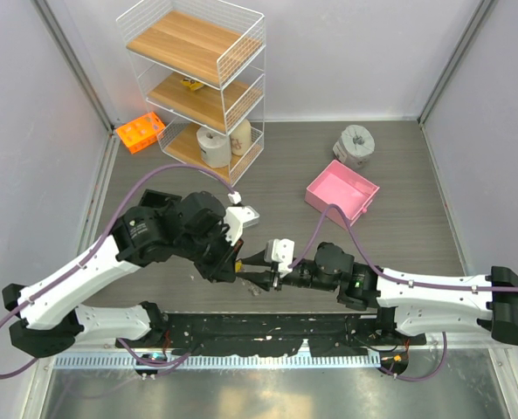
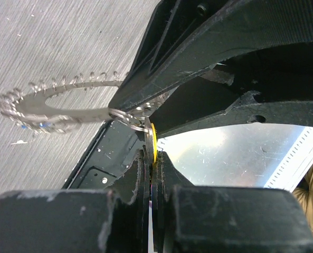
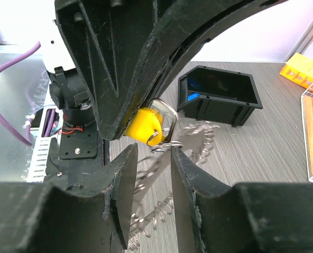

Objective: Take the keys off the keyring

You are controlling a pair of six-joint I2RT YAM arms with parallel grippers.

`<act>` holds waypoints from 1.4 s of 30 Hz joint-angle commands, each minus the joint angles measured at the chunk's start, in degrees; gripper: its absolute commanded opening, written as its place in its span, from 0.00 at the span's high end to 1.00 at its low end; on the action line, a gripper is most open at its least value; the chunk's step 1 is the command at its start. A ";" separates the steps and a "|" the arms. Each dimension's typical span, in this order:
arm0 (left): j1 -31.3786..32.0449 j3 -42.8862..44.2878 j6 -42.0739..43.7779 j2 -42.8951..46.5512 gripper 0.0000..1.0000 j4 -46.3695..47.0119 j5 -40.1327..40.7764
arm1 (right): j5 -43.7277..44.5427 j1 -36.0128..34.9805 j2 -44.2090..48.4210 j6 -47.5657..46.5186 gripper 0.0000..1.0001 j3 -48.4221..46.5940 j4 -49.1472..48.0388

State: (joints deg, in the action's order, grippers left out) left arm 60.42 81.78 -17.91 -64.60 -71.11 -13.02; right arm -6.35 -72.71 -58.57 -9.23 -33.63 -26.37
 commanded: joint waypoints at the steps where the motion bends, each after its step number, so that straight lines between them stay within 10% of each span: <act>1: 0.40 -0.56 -1.25 2.19 1.00 3.96 -3.59 | 0.81 -0.15 -0.15 -0.08 0.64 -2.76 -3.60; 15: 0.40 2.50 -1.69 2.99 1.00 2.65 -1.49 | -3.49 -0.24 0.56 -0.08 0.95 -3.20 -0.97; 34: -10.59 -1.09 -0.19 2.81 1.00 5.54 -12.55 | -0.43 -9.47 5.65 -22.38 0.95 -2.15 11.43; 42: -10.50 -0.66 0.25 3.95 1.00 5.90 -13.35 | 2.31 -10.17 6.71 -19.08 0.61 -2.24 11.96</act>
State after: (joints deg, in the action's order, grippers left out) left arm 50.48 79.57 -18.83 -62.54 -70.32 -25.67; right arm -3.88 -82.11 -53.10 -29.54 -35.73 -15.07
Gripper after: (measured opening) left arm 0.054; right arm 0.365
